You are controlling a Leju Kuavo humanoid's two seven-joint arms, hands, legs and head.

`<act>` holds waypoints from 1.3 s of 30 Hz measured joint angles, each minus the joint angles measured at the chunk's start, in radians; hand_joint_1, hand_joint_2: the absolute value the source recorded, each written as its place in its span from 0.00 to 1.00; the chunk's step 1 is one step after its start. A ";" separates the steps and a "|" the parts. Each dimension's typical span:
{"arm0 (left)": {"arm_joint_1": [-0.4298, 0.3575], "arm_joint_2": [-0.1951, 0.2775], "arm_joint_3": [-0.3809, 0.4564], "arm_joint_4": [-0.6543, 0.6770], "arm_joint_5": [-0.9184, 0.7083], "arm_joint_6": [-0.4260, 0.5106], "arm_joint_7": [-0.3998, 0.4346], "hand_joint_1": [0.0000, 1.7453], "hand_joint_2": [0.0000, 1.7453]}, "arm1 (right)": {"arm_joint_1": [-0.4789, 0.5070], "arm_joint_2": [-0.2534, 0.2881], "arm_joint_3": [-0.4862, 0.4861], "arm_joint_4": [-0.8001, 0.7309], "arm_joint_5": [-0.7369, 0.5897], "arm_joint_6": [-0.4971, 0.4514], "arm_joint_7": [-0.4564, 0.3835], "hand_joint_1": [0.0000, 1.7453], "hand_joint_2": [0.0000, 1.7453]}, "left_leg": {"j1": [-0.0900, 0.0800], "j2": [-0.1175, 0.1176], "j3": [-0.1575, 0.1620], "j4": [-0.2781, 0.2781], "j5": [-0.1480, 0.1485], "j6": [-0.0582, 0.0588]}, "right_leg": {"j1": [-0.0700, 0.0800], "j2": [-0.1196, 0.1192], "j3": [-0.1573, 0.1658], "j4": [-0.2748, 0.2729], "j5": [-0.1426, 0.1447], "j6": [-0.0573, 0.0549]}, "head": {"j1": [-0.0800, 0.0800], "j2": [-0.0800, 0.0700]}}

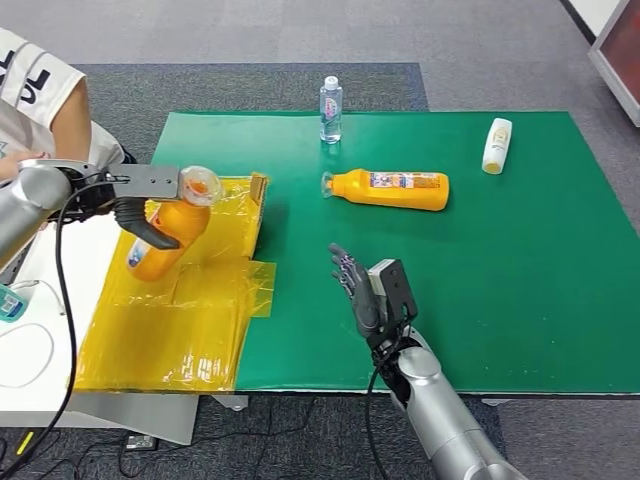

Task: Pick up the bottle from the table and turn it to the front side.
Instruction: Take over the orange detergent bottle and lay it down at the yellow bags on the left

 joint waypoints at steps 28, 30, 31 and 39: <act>-0.042 -0.046 -0.211 0.050 -0.049 0.168 0.057 0.00 1.00 | 0.014 0.025 0.019 -0.043 0.035 -0.060 0.036 0.00 0.00 | 0.000 0.000 0.000 0.000 0.000 0.000 | 0.000 0.000 0.000 0.000 0.000 0.000 | 0.000 0.000; -0.041 -0.039 -0.209 0.050 -0.030 0.169 0.054 0.00 1.00 | 0.014 0.025 0.020 -0.043 0.035 -0.058 0.036 0.00 0.00 | 0.000 0.000 0.000 0.000 0.000 0.000 | 0.000 0.000 0.000 0.000 0.000 0.000 | 0.000 0.000; -0.040 -0.036 -0.207 0.049 -0.019 0.169 0.052 0.00 1.00 | 0.014 0.025 0.021 -0.044 0.035 -0.058 0.036 0.00 0.00 | 0.000 0.000 0.000 0.000 0.000 0.000 | 0.000 0.000 0.000 0.000 0.000 0.000 | 0.000 0.000; -0.037 0.001 -0.181 0.037 0.014 0.169 0.032 0.00 1.00 | 0.011 0.025 0.028 -0.053 0.036 -0.058 0.036 0.00 0.00 | 0.000 0.000 0.000 0.000 0.000 0.000 | 0.000 0.000 0.001 0.000 0.000 0.000 | 0.000 0.000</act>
